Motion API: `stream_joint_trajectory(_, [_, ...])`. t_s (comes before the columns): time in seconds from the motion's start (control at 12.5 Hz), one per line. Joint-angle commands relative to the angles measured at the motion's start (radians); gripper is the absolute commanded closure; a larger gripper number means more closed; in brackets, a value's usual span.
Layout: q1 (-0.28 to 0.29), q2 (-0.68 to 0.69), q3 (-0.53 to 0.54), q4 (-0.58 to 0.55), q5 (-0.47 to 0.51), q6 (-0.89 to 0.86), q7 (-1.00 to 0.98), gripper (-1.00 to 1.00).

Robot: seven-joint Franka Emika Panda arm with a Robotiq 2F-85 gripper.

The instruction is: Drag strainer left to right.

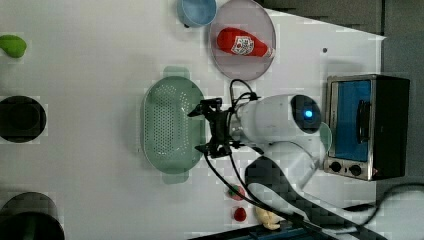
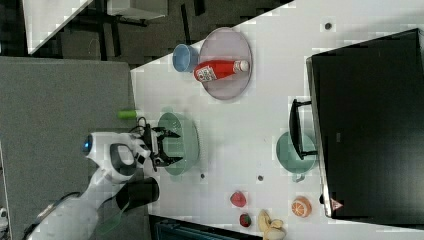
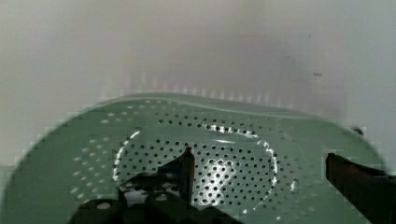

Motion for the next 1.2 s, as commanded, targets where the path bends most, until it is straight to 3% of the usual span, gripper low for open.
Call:
stream_joint_trajectory(0.08, [0.040, 0.031, -0.012, 0.002, -0.056, 0.074, 0.120, -1.00])
stream_joint_trajectory(0.56, [0.063, 0.062, -0.095, -0.013, -0.055, 0.083, 0.120, -1.00])
stream_joint_trajectory(1.2, [0.034, -0.026, -0.211, -0.135, -0.055, 0.106, 0.081, -1.00])
